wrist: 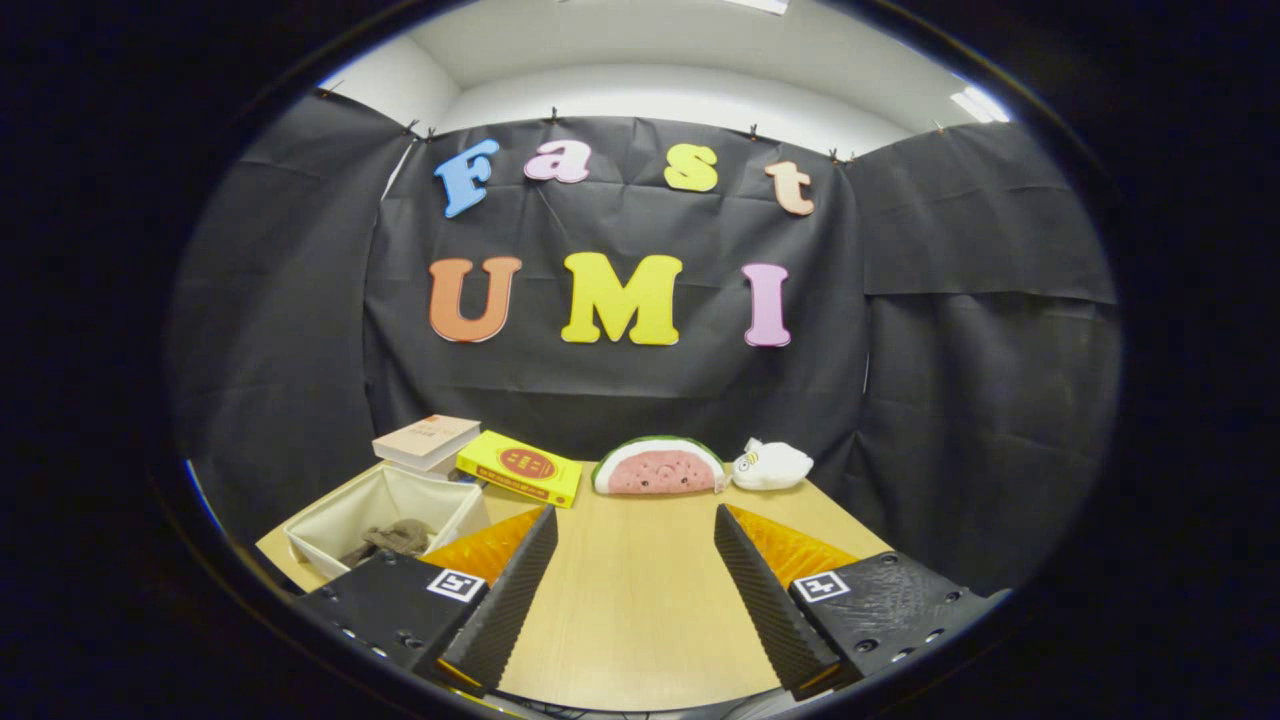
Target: Open the storage box then place both shoes into the box .Put the left shoe in first, then the right shoe, with the right side of both shoes facing outward in a uniform manner.
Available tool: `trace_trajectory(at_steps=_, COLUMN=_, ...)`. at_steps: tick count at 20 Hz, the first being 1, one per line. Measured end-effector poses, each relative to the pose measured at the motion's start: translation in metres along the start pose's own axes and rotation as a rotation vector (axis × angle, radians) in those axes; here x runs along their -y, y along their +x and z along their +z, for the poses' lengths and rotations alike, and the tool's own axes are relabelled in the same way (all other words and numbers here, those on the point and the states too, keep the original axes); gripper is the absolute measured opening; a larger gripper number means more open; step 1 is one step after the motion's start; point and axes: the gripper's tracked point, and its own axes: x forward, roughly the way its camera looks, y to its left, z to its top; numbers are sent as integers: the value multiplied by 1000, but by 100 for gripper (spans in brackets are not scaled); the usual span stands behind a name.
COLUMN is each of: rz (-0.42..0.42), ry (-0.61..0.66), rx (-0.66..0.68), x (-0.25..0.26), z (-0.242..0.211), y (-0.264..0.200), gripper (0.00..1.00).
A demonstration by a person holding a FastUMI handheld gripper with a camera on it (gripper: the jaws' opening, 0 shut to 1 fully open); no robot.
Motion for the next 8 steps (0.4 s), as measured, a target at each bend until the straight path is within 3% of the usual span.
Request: trace_trajectory(at_steps=8, rz=-6, ry=15, rx=38, x=5, z=2, y=-5, gripper=96)
